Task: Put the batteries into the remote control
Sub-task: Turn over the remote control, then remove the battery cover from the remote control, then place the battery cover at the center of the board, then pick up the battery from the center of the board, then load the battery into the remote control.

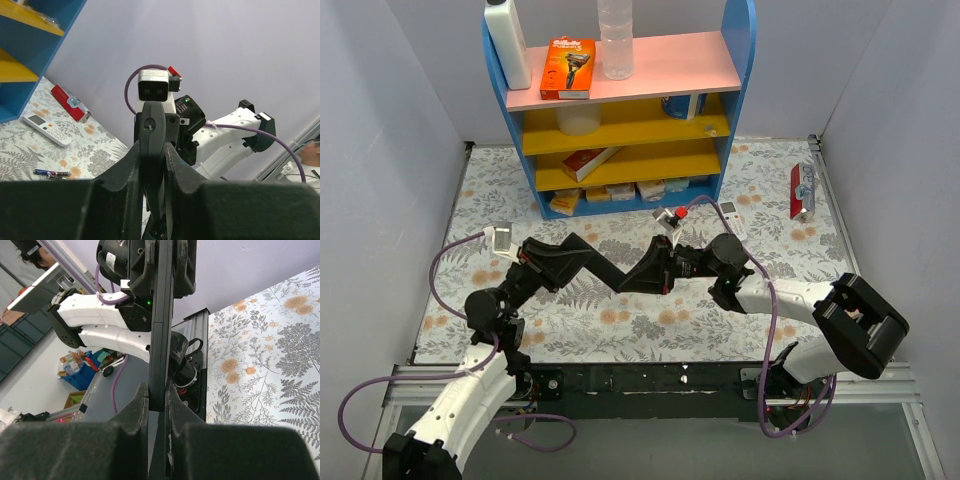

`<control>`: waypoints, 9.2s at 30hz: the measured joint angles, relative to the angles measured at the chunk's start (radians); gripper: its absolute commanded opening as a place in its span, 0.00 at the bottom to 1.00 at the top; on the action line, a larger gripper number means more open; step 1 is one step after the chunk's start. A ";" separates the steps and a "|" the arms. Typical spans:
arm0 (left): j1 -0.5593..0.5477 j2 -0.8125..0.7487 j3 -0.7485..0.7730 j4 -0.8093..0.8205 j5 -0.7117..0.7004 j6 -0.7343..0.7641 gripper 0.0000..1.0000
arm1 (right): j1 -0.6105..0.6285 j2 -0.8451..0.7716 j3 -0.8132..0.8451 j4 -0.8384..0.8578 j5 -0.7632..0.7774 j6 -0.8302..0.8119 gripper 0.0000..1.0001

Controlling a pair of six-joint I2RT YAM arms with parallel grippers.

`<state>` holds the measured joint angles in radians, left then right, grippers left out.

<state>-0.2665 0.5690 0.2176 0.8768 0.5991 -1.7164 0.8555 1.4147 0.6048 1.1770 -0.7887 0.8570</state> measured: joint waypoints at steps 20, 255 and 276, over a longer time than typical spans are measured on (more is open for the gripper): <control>-0.004 0.037 0.139 -0.706 -0.351 0.075 0.00 | 0.044 -0.146 0.229 -0.843 0.519 -0.676 0.89; 0.038 -0.056 0.211 -0.859 -0.327 0.459 0.00 | -0.290 0.217 0.542 -1.466 0.863 -0.883 0.01; 0.038 0.177 -0.047 -0.130 -0.103 0.039 0.00 | 0.070 -0.341 0.193 -0.920 0.722 -0.750 0.01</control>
<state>-0.2287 0.7460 0.1707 0.7464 0.4961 -1.6775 0.9253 1.0737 0.7982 0.2569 -0.0666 0.1074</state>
